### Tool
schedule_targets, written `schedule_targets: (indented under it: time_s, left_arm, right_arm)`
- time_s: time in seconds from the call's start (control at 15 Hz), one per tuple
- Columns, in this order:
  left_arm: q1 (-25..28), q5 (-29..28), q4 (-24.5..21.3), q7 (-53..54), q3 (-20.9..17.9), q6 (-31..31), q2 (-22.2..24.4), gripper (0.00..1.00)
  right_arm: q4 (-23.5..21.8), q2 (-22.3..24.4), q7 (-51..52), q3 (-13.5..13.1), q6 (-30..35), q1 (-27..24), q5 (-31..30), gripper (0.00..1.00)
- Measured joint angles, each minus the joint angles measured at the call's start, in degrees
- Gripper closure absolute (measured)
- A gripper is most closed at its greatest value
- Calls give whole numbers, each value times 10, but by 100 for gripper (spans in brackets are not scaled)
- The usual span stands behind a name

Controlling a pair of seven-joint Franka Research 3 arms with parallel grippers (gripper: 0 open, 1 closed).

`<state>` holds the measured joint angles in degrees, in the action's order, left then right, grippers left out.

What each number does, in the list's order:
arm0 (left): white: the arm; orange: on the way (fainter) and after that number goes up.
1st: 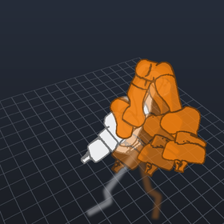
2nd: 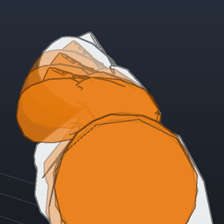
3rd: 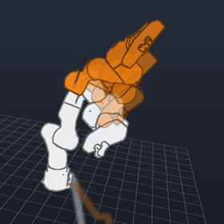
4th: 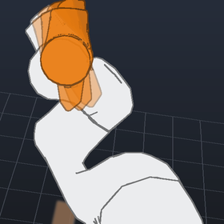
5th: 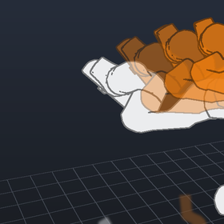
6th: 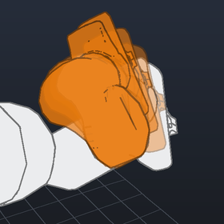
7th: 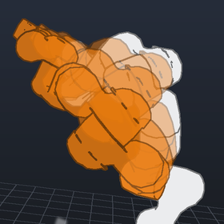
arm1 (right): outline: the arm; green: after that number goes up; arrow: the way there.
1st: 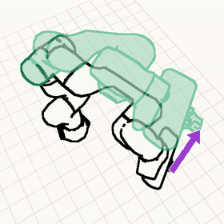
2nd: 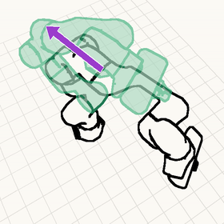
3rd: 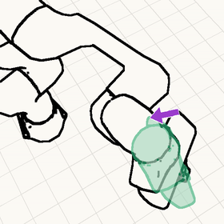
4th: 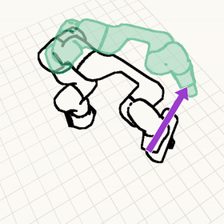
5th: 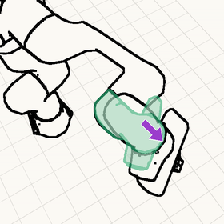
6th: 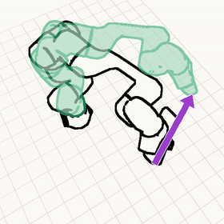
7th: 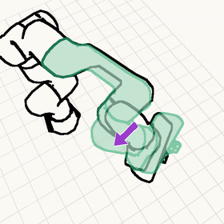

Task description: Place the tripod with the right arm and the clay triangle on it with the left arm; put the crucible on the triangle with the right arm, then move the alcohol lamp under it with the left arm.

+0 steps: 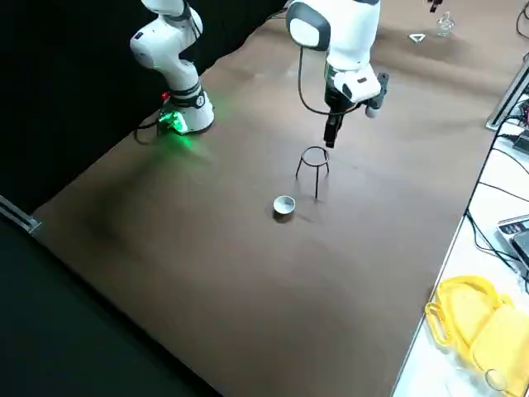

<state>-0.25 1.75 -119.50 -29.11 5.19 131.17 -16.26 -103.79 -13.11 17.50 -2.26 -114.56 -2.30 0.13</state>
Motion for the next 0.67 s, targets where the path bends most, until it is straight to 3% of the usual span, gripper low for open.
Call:
schedule_targets:
  time_s: [0.2,0.33,0.67]
  left_arm:
    - [-11,0,-35,-25,0,92,-32,5]
    - [-14,0,-38,-27,0,111,-52,7]
    - [-14,0,-38,-27,0,131,-77,25]
  right_arm:
    - [-5,-10,17,0,-4,0,0,17]
    - [-9,-16,31,0,-5,-1,0,19]
    - [-34,-38,50,0,-43,-9,0,23]
